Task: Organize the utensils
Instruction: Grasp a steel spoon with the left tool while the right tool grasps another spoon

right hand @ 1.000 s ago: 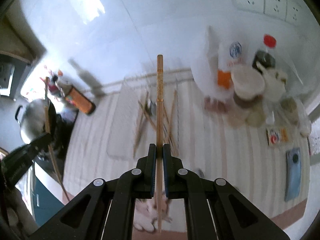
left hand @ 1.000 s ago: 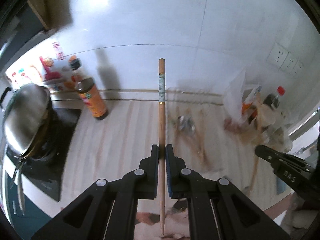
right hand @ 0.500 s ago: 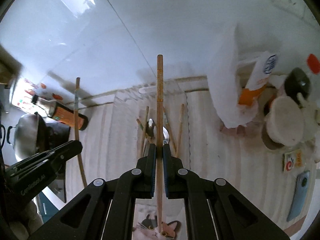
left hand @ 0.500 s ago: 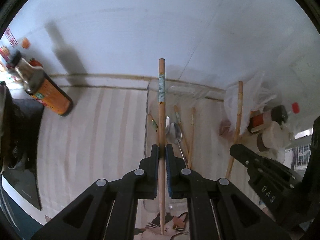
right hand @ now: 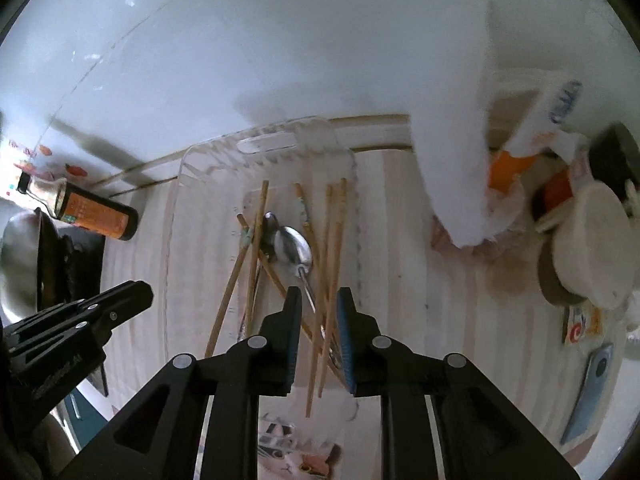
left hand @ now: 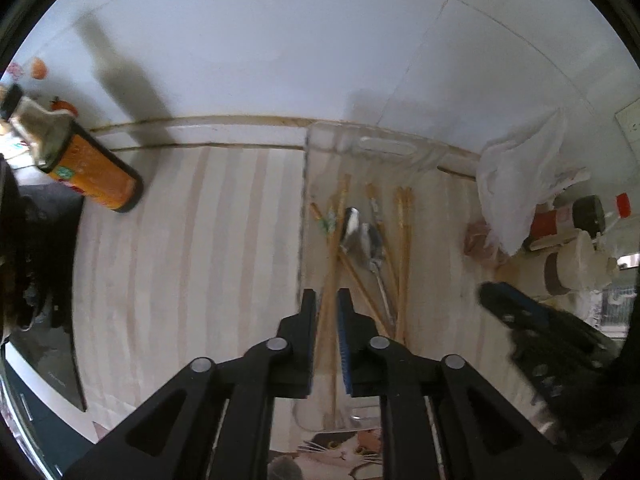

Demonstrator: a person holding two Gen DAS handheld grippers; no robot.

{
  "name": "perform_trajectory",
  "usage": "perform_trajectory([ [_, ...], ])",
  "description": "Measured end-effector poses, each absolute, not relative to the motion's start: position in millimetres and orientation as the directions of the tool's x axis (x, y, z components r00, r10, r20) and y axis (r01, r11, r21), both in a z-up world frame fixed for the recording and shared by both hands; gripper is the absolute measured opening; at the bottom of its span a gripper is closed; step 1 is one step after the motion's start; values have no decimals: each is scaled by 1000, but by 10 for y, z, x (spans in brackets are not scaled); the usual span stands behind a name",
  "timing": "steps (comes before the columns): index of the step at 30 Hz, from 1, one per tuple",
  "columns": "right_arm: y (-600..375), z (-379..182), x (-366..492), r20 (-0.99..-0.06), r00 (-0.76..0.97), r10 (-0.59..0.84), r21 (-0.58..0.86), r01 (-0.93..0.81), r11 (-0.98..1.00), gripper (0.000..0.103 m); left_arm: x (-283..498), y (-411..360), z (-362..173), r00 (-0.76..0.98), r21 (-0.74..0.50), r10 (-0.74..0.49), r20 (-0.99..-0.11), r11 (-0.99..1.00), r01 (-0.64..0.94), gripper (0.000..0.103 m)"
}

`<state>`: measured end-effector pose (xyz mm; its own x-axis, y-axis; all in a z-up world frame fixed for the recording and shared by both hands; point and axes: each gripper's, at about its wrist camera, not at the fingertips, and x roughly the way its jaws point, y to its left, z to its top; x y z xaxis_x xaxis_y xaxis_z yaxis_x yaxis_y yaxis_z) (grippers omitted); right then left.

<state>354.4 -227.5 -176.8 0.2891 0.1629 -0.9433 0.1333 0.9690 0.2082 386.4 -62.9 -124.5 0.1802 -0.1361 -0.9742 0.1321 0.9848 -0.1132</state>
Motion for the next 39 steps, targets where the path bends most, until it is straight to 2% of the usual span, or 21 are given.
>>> perform_trajectory([
  [1, -2334, -1725, 3482, -940, 303, 155, 205, 143, 968, 20, 3815, -609, -1208, 207, -88, -114, -972, 988, 130, 24],
  [3, -2440, -1631, 3361, -934, 329, 136, 198, 161, 967, 24, 3702, -575, -1142, 255, -52, -81, -964, 992, 119, 53],
  [5, -2607, -1540, 3173, -927, 355, 121, 198, 189, 962, 34, 3580, -547, -1076, 311, -17, -50, -949, 994, 110, 63],
  [7, -2798, -1487, 2936, -917, 383, 108, 202, 214, 956, 41, 3418, -534, -1014, 370, 22, -17, -929, 995, 101, 66],
  [8, -2897, -1468, 2822, -914, 395, 95, 197, 227, 954, 45, 3330, -533, -989, 400, 39, -2, -917, 995, 95, 80],
  [9, -2997, -1458, 2697, -910, 406, 80, 190, 238, 952, 49, 3248, -537, -972, 424, 50, 6, -906, 995, 92, 101],
  [10, -3100, -1464, 2563, -908, 414, 67, 184, 251, 950, 52, 3139, -549, -956, 453, 55, 9, -892, 994, 89, 103],
  [16, -3752, -1893, 1814, -946, 321, 47, 170, 369, 914, 54, 2591, -751, -1178, 458, 78, 33, -889, 994, 81, 103],
  [24, -3767, -2760, 1375, -978, 160, 132, 187, 401, 897, 51, 2000, -1213, -1935, 276, 84, 39, -960, 985, 153, 103],
  [27, -3639, -2918, 1372, -980, 144, 137, 182, 369, 911, 42, 1903, -1384, -2096, 236, 80, 34, -971, 978, 190, 103],
  [28, -3588, -2959, 1380, -984, 138, 116, 159, 354, 922, 36, 1873, -1460, -2146, 224, 73, 26, -974, 976, 206, 103],
  [30, -3534, -2943, 1378, -984, 162, 74, 124, 326, 937, 6, 1851, -1574, -2232, 195, 57, 11, -981, 971, 232, 103],
  [34, -3699, -3016, 1256, -988, 152, 31, 85, 362, 928, 5, 1862, -1837, -2423, 114, -10, -41, -993, 967, 255, 100],
  [37, -3942, -3061, 1137, -989, 142, 27, 82, 399, 913, 5, 1898, -2024, -2569, 81, -25, -49, -996, 963, 267, 87],
  [39, -4074, -3093, 1071, -990, 137, 29, 84, 416, 906, 5, 1923, -2125, -2645, 70, -16, -37, -997, 960, 278, 71],
])
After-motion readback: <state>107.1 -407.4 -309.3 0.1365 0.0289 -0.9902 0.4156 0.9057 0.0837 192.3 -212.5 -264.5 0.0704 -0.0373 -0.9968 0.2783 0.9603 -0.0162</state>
